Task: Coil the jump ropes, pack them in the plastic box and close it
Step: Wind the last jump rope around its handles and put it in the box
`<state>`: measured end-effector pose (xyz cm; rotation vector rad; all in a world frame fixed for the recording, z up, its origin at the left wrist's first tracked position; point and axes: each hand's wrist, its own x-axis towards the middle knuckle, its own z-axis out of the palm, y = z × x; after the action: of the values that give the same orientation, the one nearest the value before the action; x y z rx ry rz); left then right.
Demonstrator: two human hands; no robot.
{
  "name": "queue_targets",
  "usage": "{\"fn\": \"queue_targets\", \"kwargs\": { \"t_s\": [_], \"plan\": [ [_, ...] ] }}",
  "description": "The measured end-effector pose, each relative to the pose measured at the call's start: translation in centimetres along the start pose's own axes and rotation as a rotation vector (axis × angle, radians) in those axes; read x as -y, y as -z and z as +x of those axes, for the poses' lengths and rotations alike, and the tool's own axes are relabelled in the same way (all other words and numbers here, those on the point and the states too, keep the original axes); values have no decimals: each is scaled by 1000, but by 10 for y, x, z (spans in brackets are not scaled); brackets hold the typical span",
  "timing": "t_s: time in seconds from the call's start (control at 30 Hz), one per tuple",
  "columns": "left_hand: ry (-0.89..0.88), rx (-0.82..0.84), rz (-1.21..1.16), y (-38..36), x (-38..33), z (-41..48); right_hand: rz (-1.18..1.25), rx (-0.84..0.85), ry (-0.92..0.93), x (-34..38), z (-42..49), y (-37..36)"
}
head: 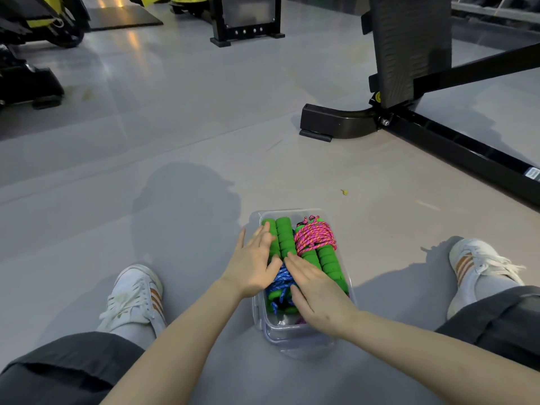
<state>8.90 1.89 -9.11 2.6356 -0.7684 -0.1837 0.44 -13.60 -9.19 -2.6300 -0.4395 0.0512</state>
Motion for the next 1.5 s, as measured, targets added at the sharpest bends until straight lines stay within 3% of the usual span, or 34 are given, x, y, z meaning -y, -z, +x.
{"fn": "queue_targets", "kwargs": {
  "t_s": [0.17,0.33,0.4,0.5,0.8,1.17,1.5],
  "plan": [
    [-21,86,149,13,2,3,-128,109,74,-3,16,23],
    [234,160,191,9,-41,11,-280,-53,-10,-28,29,40],
    [304,139,158,-3,-55,15,-290,-2,-98,-35,32,29],
    [240,79,164,-15,-51,19,-243,23,-185,-40,40,15],
    [66,153,195,-14,-41,16,-197,-5,-285,-42,40,8],
    [134,199,210,-9,-47,22,-222,71,-318,-43,50,11],
    [197,190,283,-22,-66,-7,-143,-4,-349,-21,15,4]
  ]
}}
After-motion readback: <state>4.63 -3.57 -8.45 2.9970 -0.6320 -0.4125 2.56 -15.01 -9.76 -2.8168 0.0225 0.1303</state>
